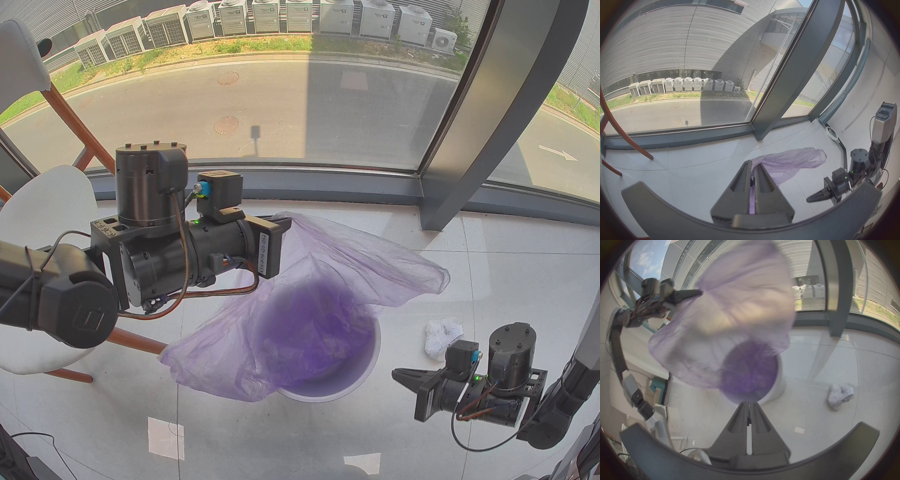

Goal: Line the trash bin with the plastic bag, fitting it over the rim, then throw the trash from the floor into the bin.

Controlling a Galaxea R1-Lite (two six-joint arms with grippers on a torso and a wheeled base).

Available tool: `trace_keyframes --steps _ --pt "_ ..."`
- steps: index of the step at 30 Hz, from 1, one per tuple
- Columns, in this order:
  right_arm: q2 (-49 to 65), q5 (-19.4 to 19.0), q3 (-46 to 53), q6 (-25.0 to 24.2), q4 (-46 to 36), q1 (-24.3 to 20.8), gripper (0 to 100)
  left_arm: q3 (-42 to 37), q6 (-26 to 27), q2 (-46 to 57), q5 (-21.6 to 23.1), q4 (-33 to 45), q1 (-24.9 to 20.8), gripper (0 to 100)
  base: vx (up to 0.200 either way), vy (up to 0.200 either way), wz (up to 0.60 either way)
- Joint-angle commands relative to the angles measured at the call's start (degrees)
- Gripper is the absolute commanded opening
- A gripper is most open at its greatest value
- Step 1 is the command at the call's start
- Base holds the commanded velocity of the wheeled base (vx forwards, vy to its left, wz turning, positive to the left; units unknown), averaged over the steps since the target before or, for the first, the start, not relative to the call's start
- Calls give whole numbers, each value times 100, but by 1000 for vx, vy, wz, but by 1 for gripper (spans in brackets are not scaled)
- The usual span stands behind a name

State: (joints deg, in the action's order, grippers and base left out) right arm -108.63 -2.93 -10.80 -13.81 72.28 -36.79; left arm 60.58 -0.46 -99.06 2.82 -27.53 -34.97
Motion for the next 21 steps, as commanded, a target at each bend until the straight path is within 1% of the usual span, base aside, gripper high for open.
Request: trace_keyframes --steps 1,4,5,6,11,12,13,17,21 --pt "-53 -50 210 -34 -3 -636 0 121 -86 -245 -27 -25 -106 0 0 0 0" --pt "-466 -50 25 -34 76 -1014 0 174 -112 -280 -27 -25 -106 0 0 0 0" --pt "-484 -50 8 -34 76 -1041 0 183 -112 -289 -27 -25 -106 0 0 0 0" --pt "-730 -50 -247 -43 85 -1331 0 253 -112 -377 -27 -25 -106 0 0 0 0" --pt "-1389 -6 -1100 -69 111 -2007 0 297 -121 -456 -27 -42 -106 0 0 0 0" --pt "-1406 -6 -1126 -78 111 -2016 0 297 -121 -456 -27 -42 -106 0 0 0 0" --pt "-1617 29 -1460 -104 120 -2166 0 271 -121 -456 -27 -42 -106 0 0 0 0" --pt "-2022 82 -2251 -412 120 -2420 0 227 -173 -439 -27 -51 -97 0 0 0 0" --pt "-2294 178 -2813 -508 181 -2702 0 235 -305 -439 -62 -60 -97 0 0 0 0"
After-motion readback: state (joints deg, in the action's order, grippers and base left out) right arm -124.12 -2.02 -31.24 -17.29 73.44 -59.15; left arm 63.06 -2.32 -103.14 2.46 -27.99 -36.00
